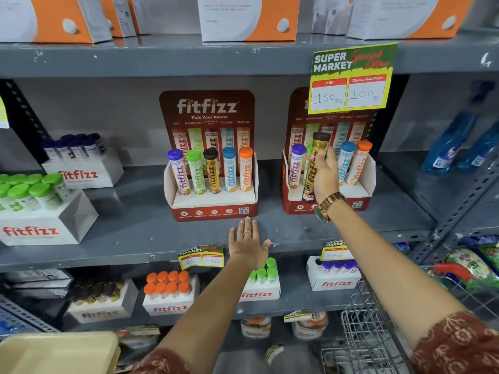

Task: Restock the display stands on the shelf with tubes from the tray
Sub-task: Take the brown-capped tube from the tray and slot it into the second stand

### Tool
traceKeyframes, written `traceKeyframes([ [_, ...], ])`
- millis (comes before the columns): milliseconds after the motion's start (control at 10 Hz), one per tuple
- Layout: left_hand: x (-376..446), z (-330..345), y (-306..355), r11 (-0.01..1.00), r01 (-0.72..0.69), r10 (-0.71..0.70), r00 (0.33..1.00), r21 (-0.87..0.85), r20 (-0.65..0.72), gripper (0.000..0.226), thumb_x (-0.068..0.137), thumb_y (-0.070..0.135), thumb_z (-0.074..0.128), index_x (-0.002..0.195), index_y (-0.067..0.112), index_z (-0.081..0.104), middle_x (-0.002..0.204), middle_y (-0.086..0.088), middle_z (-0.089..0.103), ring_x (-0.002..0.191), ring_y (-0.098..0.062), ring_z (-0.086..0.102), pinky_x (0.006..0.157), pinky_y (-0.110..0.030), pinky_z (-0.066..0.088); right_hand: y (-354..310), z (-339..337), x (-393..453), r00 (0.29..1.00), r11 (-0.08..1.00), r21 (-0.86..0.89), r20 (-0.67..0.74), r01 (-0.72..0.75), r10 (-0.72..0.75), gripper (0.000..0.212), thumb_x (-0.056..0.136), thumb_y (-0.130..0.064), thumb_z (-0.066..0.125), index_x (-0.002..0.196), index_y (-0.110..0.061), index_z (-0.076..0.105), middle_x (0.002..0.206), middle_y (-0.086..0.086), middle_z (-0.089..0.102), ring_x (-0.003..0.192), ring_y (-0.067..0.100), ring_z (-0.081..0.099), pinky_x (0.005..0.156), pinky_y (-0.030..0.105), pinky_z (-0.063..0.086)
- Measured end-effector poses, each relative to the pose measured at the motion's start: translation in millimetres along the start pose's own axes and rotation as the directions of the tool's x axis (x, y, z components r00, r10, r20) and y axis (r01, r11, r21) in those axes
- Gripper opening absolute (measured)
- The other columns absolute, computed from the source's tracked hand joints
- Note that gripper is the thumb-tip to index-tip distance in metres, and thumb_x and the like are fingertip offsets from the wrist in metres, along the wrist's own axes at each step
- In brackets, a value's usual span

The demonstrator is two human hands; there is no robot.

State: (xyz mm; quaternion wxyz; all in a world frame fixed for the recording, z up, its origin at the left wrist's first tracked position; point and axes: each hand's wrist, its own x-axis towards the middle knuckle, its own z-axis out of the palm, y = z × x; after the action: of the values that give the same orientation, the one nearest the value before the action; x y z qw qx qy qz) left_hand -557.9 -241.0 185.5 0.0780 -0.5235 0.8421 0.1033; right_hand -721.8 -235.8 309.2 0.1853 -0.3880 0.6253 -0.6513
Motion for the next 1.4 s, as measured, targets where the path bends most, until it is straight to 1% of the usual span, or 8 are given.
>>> traceKeyframes([
  [100,1,0,-2,1.000,-0.012,0.012,1.000,-0.004,0.014,0.066,0.098,0.048,0.015,0.147,0.011,-0.010,0.158,-0.009,-0.016,0.145,-0.025,-0.016,0.119,-0.044,-0.007,-5,-2,3,0.999,0.998,0.056,0.036,0.035,-0.037,0.042,0.100,-0.023,0.039,0.138,-0.008,0.028,0.123,0.003,0.050,0.103,0.007,0.050,0.083,0.007,0.042],
  [200,2,0,-3,1.000,-0.016,0.017,1.000,-0.002,0.007,0.066,0.098,0.048,0.014,0.148,0.012,-0.010,0.158,-0.009,-0.015,0.145,-0.025,-0.015,0.119,-0.044,-0.007,-4,-6,10,0.998,0.998,0.035,0.032,0.045,-0.047,0.038,0.097,-0.018,0.045,0.131,-0.006,0.032,0.115,0.002,0.053,0.095,0.007,0.054,0.084,0.020,0.042],
  [400,3,2,-4,1.000,-0.027,0.027,1.000,-0.001,-0.010,0.067,0.098,0.049,0.016,0.148,0.012,-0.008,0.158,-0.010,-0.013,0.145,-0.026,-0.014,0.119,-0.045,-0.006,3,-32,41,0.999,1.000,-0.011,0.035,0.023,-0.023,0.017,0.096,-0.013,0.049,0.109,-0.007,0.058,0.076,-0.009,0.054,0.071,0.000,0.050,0.067,0.009,0.042],
  [600,3,2,-5,0.999,-0.036,0.036,0.999,-0.004,-0.018,0.067,0.098,0.048,0.016,0.148,0.010,-0.007,0.158,-0.011,-0.012,0.146,-0.027,-0.012,0.120,-0.045,-0.006,9,-41,58,0.996,0.988,-0.131,0.036,0.081,-0.077,0.025,0.092,-0.011,0.056,0.114,0.000,0.059,0.103,0.010,0.065,0.092,0.013,0.056,0.086,0.024,0.045],
  [700,3,2,-5,0.999,-0.038,0.038,0.999,-0.006,-0.023,0.066,0.098,0.048,0.016,0.148,0.010,-0.006,0.158,-0.011,-0.011,0.146,-0.027,-0.012,0.120,-0.045,-0.005,17,-40,64,0.994,0.969,-0.219,0.037,0.112,-0.106,0.025,0.091,-0.008,0.057,0.114,0.001,0.059,0.113,0.019,0.064,0.097,0.018,0.056,0.080,0.017,0.046],
  [1000,3,4,-5,0.999,-0.043,0.042,0.998,-0.012,-0.054,0.066,0.098,0.048,0.018,0.148,0.010,-0.004,0.159,-0.011,-0.009,0.146,-0.028,-0.011,0.120,-0.045,-0.004,25,-38,74,0.998,0.885,-0.463,-0.026,0.044,-0.063,0.028,0.096,-0.015,0.046,0.118,0.001,0.049,0.115,0.023,0.062,0.106,0.035,0.058,0.086,0.037,0.046],
  [1200,3,5,-5,0.999,-0.043,0.042,0.997,-0.007,-0.062,0.066,0.098,0.048,0.018,0.148,0.011,-0.004,0.159,-0.011,-0.009,0.146,-0.028,-0.010,0.120,-0.045,-0.004,27,-37,76,0.998,0.831,-0.555,-0.030,0.029,-0.055,0.029,0.099,-0.014,0.039,0.122,0.004,0.043,0.113,0.028,0.060,0.103,0.037,0.059,0.069,0.032,0.039],
  [1400,3,4,-5,0.999,-0.044,0.043,0.997,-0.012,-0.057,0.066,0.098,0.048,0.018,0.148,0.011,-0.004,0.159,-0.011,-0.009,0.146,-0.028,-0.011,0.120,-0.045,-0.004,28,-36,70,0.994,0.813,-0.579,-0.039,0.059,-0.100,0.032,0.100,-0.015,0.038,0.125,0.005,0.040,0.122,0.027,0.056,0.112,0.038,0.054,0.089,0.041,0.045],
])
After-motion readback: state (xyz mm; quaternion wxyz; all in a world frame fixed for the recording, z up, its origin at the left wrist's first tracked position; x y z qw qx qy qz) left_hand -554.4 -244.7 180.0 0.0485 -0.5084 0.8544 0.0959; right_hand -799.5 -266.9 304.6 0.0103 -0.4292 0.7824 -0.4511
